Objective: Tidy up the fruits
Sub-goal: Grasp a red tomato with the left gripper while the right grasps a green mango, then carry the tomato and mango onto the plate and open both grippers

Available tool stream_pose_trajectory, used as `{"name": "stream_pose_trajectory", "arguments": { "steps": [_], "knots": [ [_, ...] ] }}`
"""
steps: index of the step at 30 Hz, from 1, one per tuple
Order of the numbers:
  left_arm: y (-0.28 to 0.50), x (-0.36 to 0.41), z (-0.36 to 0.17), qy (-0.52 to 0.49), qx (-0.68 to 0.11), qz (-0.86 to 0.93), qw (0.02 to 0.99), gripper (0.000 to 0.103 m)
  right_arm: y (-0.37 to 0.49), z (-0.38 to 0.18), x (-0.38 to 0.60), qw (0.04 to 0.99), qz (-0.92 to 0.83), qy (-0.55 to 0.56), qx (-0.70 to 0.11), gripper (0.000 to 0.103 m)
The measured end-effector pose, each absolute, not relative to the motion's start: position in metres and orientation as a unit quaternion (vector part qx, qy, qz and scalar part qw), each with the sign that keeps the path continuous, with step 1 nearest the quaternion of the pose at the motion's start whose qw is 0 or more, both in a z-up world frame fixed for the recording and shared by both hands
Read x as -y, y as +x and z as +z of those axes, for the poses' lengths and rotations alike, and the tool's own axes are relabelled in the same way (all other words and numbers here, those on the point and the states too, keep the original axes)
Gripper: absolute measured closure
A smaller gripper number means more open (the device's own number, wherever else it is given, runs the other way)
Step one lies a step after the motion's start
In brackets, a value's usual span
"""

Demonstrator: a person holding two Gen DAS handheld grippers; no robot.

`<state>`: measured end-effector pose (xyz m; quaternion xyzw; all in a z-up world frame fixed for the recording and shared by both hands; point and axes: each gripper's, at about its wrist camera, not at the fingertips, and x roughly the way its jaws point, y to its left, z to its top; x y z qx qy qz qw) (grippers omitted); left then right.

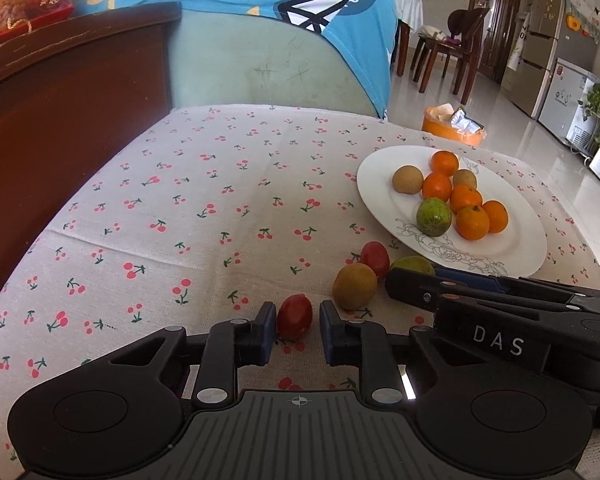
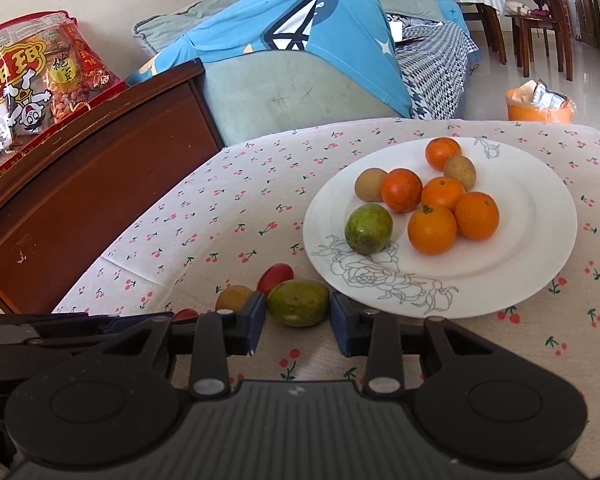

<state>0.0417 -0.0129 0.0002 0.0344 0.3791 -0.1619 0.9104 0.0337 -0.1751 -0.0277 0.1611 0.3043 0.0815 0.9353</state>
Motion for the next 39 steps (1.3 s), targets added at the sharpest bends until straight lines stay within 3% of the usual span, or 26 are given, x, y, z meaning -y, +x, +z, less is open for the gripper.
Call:
{"name": "stream_pose_trajectory", "arguments": {
  "steps": [20, 39],
  "knots": [
    [0.029, 0.006, 0.026, 0.009, -0.348, -0.159, 0.924, 0.087, 0.016, -0.011, 0.178, 0.933, 0.095, 0.149, -0.314, 0.068],
    [0.048, 0.053, 0.064, -0.023, -0.307, -0.216, 0.927, 0.087, 0.026, 0.045, 0.260, 0.943, 0.050, 0.138, -0.297, 0.068]
  ]
}}
